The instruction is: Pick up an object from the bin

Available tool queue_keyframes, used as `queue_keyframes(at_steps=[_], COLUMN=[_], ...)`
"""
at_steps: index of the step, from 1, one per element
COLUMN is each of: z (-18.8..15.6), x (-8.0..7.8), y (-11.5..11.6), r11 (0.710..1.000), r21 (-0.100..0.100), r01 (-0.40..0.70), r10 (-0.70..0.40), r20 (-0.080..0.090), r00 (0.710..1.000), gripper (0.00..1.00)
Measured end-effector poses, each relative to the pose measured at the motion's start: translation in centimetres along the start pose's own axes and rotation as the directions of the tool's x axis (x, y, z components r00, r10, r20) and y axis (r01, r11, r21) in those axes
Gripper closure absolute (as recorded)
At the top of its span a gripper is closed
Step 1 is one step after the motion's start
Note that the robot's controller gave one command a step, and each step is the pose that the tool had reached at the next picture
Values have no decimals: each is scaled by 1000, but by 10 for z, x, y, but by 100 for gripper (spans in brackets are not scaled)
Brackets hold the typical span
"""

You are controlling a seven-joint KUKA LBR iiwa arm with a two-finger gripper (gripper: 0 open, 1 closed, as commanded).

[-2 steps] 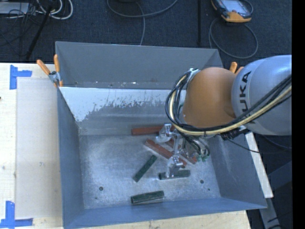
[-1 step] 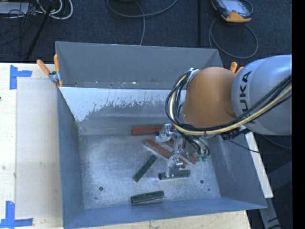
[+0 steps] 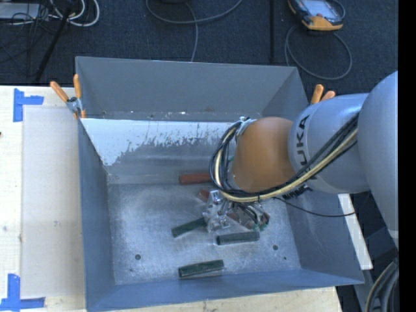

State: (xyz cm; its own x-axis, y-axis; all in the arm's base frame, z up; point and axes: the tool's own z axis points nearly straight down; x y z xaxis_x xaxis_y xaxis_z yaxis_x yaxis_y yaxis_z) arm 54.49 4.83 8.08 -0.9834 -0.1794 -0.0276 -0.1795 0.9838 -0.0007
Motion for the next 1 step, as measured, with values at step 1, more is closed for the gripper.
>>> queue_keyframes(at_steps=[1], z=[2], x=[4], y=[0], r11=[1000], r21=[-1], r01=[1], r10=[-2], r20=[-13], r00=[1000], gripper=[0])
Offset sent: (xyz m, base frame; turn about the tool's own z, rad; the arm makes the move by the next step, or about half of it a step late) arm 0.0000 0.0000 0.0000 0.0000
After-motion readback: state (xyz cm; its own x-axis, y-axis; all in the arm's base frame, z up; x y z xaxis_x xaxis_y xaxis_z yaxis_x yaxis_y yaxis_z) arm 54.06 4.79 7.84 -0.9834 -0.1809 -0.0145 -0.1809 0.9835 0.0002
